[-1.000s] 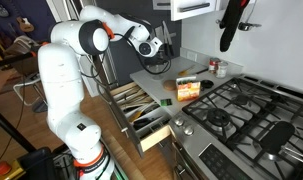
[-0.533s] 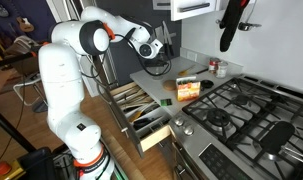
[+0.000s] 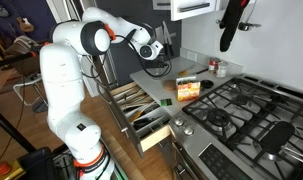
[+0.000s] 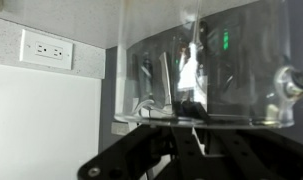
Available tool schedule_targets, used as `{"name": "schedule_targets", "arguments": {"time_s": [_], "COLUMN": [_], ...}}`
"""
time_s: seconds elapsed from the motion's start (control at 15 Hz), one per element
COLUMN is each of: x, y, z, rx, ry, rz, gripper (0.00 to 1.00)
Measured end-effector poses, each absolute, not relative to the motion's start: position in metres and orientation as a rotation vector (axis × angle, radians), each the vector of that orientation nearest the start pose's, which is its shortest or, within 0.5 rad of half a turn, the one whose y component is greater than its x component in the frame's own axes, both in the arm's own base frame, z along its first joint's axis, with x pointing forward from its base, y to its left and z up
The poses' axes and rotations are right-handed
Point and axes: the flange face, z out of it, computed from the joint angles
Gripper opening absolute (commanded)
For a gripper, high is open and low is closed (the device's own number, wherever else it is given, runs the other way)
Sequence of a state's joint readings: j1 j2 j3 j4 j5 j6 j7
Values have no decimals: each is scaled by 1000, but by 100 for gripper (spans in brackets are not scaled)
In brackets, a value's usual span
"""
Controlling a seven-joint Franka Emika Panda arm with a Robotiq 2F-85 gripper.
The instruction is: Remove two skewers from the open drawer and put them in the glass jar
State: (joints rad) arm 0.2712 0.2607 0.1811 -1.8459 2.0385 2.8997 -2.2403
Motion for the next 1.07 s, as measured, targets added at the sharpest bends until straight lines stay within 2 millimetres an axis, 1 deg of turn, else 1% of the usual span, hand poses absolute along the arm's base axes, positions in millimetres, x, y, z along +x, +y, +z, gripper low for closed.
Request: {"name": "schedule_targets", "arguments": {"time_s": [0.53,0.6,0.67,0.73,1.07], "x": [590,590,590,590,591], "y": [218,217,217,216,216], "z": [397,397,397,397,400], "rx": [-2207,-2208,-2209,-2210,-2205], "ry": [-875,-877,-877,-877,-879], "rz": [-1464,-1464,-1464,-1465,-1472], "gripper": [4,6,19,39,76]}}
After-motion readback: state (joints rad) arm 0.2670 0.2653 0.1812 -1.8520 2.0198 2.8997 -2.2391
